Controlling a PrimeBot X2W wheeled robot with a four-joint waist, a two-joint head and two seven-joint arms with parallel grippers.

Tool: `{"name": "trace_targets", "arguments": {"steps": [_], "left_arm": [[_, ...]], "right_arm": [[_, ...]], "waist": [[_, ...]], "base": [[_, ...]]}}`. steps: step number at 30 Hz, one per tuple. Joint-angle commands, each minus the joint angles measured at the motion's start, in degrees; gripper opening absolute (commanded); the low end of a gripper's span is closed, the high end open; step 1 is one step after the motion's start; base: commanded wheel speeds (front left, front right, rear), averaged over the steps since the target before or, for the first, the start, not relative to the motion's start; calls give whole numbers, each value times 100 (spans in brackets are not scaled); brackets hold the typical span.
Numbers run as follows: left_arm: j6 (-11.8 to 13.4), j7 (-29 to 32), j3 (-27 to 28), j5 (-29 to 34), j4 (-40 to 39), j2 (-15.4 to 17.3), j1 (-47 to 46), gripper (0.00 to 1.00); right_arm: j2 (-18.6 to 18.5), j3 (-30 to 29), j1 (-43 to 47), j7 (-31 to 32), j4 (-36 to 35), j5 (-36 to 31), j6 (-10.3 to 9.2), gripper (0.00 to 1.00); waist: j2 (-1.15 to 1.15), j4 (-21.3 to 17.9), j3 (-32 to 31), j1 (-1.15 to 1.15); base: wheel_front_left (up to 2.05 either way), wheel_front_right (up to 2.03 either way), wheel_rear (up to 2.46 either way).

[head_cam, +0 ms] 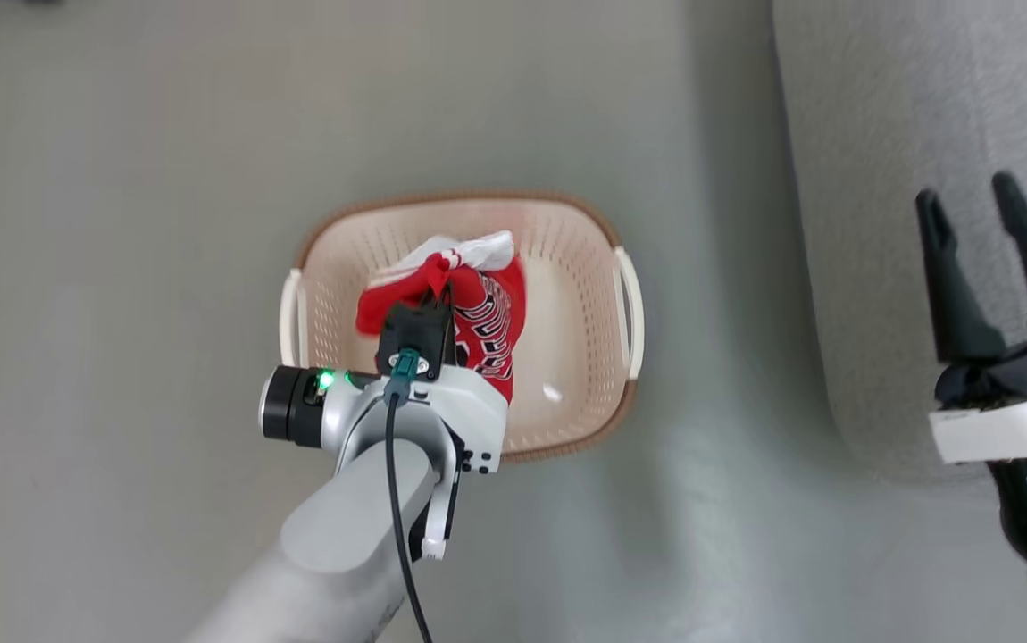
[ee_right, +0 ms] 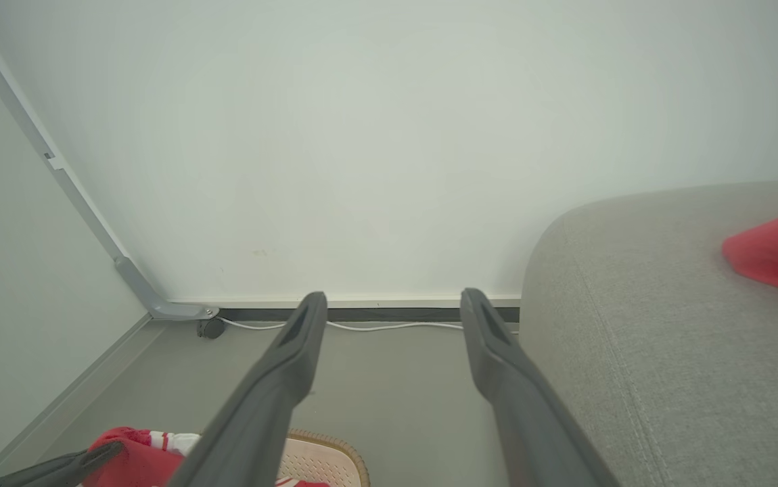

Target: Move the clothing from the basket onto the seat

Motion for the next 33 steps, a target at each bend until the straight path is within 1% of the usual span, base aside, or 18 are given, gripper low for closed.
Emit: {"name": "trace_targets", "arguments": {"steps": [1, 10, 13, 17, 24, 33], "left_arm": [[-50, -60, 183, 93, -151, 27, 71, 0], [-480, -60, 915, 932, -695, 27, 620, 0], [-638, -60, 1163, 1100, -925, 27, 781, 0], [-778, -60, 1378, 1401, -1189, 27, 859, 0], [-969, -60, 1539, 1830, -1695, 40, 792, 0], [-1179, -54, 1499, 2004, -2279, 165, 705, 0]], "right_arm": [[-61, 64, 187, -34, -64, -54, 24, 100], [261, 101, 556, -34, 482, -317, 24, 100], [354, 98, 660, -34, 619, -403, 24, 100], [437, 76, 779, -34, 745, -507, 24, 100], [571, 36, 912, -34, 900, -640, 24, 100], [740, 60, 991, -34, 1038, -771, 24, 100]], "waist": [[0, 57, -431, 0], [0, 153, -1411, 0], [0, 180, -1643, 0], [0, 226, -1838, 0], [0, 304, -2074, 0], [0, 346, -2314, 0]], "base": [[0, 0, 0], [0, 0, 0], [0, 0, 0], [0, 0, 0], [0, 0, 0], [0, 0, 0]]}}
